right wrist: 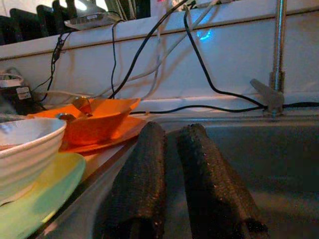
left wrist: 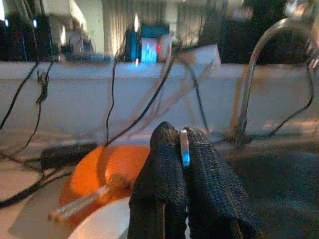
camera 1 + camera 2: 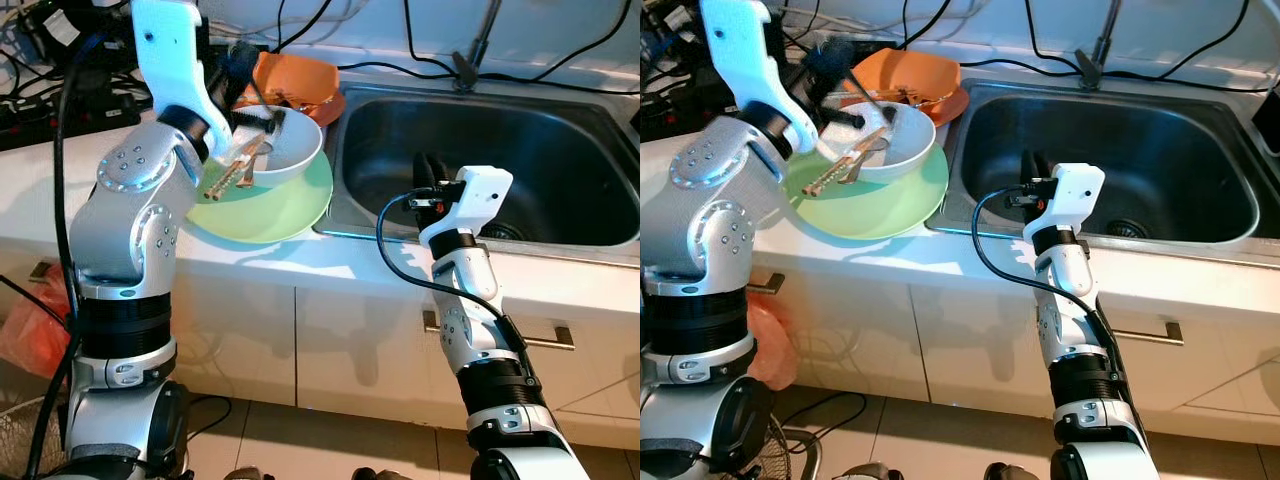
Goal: Kitchen organization
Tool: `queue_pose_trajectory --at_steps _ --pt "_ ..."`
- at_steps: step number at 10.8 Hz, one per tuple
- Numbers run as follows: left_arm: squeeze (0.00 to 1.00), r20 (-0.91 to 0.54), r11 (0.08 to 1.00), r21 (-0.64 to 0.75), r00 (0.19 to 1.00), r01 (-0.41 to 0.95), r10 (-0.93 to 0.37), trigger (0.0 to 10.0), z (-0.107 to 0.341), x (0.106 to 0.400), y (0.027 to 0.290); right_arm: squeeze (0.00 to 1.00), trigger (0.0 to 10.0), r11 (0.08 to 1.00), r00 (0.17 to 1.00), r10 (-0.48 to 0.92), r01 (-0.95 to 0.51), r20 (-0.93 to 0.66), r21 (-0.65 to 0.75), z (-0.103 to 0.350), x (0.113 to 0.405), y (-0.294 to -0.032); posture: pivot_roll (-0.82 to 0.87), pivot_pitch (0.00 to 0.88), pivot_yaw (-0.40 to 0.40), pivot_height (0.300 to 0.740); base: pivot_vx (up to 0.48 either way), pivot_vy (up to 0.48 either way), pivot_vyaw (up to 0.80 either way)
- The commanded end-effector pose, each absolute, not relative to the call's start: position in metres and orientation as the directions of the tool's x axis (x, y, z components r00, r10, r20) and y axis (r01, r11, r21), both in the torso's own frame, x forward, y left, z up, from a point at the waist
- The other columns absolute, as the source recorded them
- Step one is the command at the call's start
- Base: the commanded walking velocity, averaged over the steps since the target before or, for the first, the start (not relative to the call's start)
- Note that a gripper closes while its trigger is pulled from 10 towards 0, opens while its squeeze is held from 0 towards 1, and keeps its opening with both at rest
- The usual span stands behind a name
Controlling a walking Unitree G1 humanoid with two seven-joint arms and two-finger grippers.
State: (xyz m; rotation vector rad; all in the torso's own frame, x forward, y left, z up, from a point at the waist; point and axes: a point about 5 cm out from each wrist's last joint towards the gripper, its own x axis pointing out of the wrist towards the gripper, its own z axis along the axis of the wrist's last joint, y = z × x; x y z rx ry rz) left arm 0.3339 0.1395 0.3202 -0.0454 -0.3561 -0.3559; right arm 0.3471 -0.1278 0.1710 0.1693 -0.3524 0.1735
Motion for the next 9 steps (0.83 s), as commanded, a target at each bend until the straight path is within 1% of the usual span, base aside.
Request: queue_pose_trajectory --at_steps 1,2,3,6,8,9 --pt "0.0 0.494 0.925 -0.003 0.805 0.38 -0.329 10.0 0.345 0.323 0.139 0.0 10.0 0.967 0.928 0.146 -0.206 0.342 0.147 0.168 0.348 -0.126 0.18 0.063 -0.014 0.74 0.0 0.0 0.0" --pt "0.0 0.563 0.912 -0.054 0.767 0.407 -0.309 10.0 0.351 0.32 0.14 0.0 10.0 0.967 0.929 0.146 -0.207 0.341 0.147 0.168 0.348 -0.126 0.18 0.063 -0.015 0.74 0.0 0.0 0.0" --pt "0.0 0.606 0.882 -0.138 0.743 0.451 -0.285 10.0 0.351 0.319 0.14 0.0 10.0 0.967 0.929 0.146 -0.206 0.34 0.148 0.168 0.348 -0.126 0.17 0.063 -0.016 0.74 0.0 0.0 0.0" --pt "0.0 0.627 0.784 -0.266 0.718 0.561 -0.301 10.0 0.338 0.321 0.13 0.0 10.0 0.966 0.929 0.147 -0.209 0.339 0.152 0.168 0.348 -0.126 0.18 0.061 -0.016 0.74 0.0 0.0 0.0" --pt "0.0 0.612 0.659 -0.433 0.737 0.615 -0.286 10.0 0.315 0.326 0.12 0.0 10.0 0.957 0.93 0.147 -0.22 0.336 0.189 0.168 0.348 -0.125 0.17 0.059 -0.016 0.74 0.0 0.0 0.0" --pt "0.0 0.627 0.52 -0.551 0.735 0.653 -0.26 10.0 0.303 0.327 0.115 0.0 10.0 0.944 0.932 0.138 -0.226 0.336 0.239 0.168 0.348 -0.126 0.16 0.057 -0.014 0.74 0.0 0.0 0.0"
